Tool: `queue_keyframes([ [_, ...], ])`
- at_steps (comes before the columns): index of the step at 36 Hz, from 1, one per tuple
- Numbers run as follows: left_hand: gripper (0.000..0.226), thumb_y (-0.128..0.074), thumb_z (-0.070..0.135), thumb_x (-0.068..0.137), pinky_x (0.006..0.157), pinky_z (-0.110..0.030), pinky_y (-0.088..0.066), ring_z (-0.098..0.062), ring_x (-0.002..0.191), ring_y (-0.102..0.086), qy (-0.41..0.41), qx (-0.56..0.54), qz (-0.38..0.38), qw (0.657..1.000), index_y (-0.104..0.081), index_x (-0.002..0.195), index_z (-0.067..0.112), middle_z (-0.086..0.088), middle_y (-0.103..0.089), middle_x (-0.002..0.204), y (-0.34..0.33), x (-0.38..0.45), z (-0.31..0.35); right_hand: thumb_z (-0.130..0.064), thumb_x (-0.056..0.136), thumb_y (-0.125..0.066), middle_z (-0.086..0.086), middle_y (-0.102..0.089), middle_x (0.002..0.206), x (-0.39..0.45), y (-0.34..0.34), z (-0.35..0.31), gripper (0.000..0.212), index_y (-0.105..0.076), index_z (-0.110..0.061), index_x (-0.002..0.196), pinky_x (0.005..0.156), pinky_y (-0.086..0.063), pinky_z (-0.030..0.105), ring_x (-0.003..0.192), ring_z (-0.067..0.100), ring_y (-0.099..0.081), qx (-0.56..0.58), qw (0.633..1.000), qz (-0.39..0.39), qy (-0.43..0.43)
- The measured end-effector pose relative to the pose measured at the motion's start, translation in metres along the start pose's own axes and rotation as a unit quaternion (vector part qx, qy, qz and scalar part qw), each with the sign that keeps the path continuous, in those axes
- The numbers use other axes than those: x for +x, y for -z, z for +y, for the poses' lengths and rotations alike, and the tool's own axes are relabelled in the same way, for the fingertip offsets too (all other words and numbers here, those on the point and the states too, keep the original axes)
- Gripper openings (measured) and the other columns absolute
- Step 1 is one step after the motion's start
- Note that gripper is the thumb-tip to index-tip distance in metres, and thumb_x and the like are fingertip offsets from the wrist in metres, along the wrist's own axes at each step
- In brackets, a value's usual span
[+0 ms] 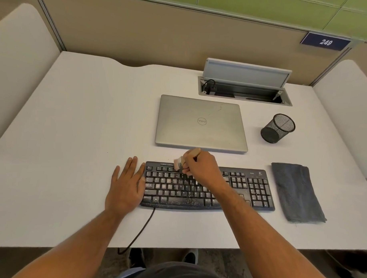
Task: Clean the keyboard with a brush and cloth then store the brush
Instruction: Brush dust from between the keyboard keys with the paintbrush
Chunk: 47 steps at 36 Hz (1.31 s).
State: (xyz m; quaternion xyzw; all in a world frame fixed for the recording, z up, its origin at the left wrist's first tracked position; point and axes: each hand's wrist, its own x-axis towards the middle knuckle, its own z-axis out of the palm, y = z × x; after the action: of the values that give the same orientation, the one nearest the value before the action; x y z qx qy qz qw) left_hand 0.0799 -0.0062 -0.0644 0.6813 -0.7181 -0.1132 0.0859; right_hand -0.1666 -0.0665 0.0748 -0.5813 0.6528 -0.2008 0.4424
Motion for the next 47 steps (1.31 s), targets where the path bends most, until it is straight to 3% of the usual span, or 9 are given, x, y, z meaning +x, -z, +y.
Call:
queue_keyframes([
  [8,0.064,-0.007,0.044,0.103,0.127,-0.048,-0.007,-0.013,0.158,0.0,0.0,0.005,-0.006,1.0,-0.023,0.162,0.026,0.0,-0.011,0.171,-0.001,0.0,-0.001,-0.027,0.107,-0.053,0.002,-0.078,0.076,0.002,-0.003,-0.002,0.033,-0.075,-0.008,0.089,0.078,-0.066,0.039,0.068,0.013,-0.077,-0.038,0.999,-0.037,-0.013],
  [14,0.064,-0.009,0.044,0.102,0.127,-0.049,-0.008,-0.012,0.157,-0.001,0.004,-0.006,-0.003,1.0,-0.026,0.162,0.025,0.0,-0.013,0.171,-0.001,0.001,0.0,-0.026,0.108,-0.052,0.002,-0.077,0.08,0.0,-0.006,-0.003,0.027,-0.072,-0.011,0.097,0.08,-0.065,0.04,0.071,0.011,-0.077,-0.034,0.999,-0.034,-0.006],
  [18,0.065,-0.007,0.044,0.102,0.127,-0.049,-0.007,-0.013,0.158,0.0,0.004,-0.006,-0.005,1.0,-0.025,0.162,0.025,0.0,-0.012,0.171,0.0,0.001,0.0,-0.027,0.109,-0.048,0.001,-0.076,0.075,0.0,-0.001,-0.012,0.041,-0.073,-0.016,0.078,0.077,-0.062,0.032,0.073,0.018,-0.076,-0.124,0.99,-0.056,0.03],
  [23,0.066,-0.004,0.046,0.102,0.127,-0.049,-0.006,-0.013,0.158,0.001,0.002,0.001,-0.008,1.0,-0.022,0.162,0.026,0.0,-0.01,0.171,0.0,0.001,0.0,-0.031,0.106,-0.059,-0.013,-0.07,0.101,-0.002,0.003,-0.017,0.02,-0.075,-0.025,0.116,0.082,-0.049,0.027,0.087,0.005,-0.061,-0.166,0.974,-0.114,0.101],
  [26,0.066,-0.005,0.046,0.102,0.127,-0.049,-0.007,-0.014,0.158,0.0,0.001,0.005,-0.008,1.0,-0.022,0.162,0.026,-0.001,-0.011,0.171,0.0,0.001,0.0,-0.027,0.105,-0.06,-0.006,-0.073,0.117,0.001,0.006,-0.014,0.02,-0.074,-0.026,0.119,0.09,-0.049,0.032,0.099,0.011,-0.063,-0.208,0.962,-0.138,0.11],
  [31,0.064,-0.007,0.044,0.102,0.127,-0.049,-0.007,-0.014,0.158,-0.001,0.001,0.007,-0.007,1.0,-0.022,0.162,0.026,0.0,-0.011,0.171,-0.001,0.001,-0.001,-0.03,0.105,-0.058,-0.005,-0.074,0.113,0.009,0.02,-0.012,0.018,-0.073,-0.024,0.112,0.093,-0.053,0.037,0.098,0.012,-0.064,-0.296,0.939,-0.149,0.094],
  [38,0.065,-0.007,0.044,0.102,0.128,-0.049,-0.007,-0.013,0.158,0.0,0.005,0.002,-0.008,1.0,-0.024,0.162,0.025,0.0,-0.011,0.171,-0.002,0.001,0.0,-0.029,0.106,-0.056,-0.007,-0.073,0.093,0.008,0.034,-0.002,0.021,-0.075,-0.019,0.103,0.081,-0.053,0.032,0.088,0.014,-0.067,-0.177,0.98,-0.066,0.053],
  [43,0.066,-0.006,0.045,0.102,0.128,-0.048,-0.006,-0.013,0.157,0.0,0.006,-0.001,-0.007,1.0,-0.024,0.162,0.025,0.001,-0.01,0.17,0.0,0.001,0.001,-0.028,0.105,-0.058,-0.015,-0.07,0.088,0.005,0.031,0.004,0.019,-0.075,-0.019,0.102,0.085,-0.056,0.035,0.082,0.01,-0.07,-0.178,0.977,-0.107,0.041],
  [47,0.067,-0.005,0.046,0.101,0.128,-0.048,-0.005,-0.013,0.157,0.001,0.006,-0.004,-0.008,1.0,-0.022,0.162,0.023,0.001,-0.009,0.17,0.002,0.0,0.002,-0.028,0.105,-0.059,-0.004,-0.075,0.091,0.009,0.04,0.001,0.02,-0.072,-0.02,0.092,0.084,-0.058,0.038,0.08,0.013,-0.07,-0.146,0.983,-0.105,0.032],
])
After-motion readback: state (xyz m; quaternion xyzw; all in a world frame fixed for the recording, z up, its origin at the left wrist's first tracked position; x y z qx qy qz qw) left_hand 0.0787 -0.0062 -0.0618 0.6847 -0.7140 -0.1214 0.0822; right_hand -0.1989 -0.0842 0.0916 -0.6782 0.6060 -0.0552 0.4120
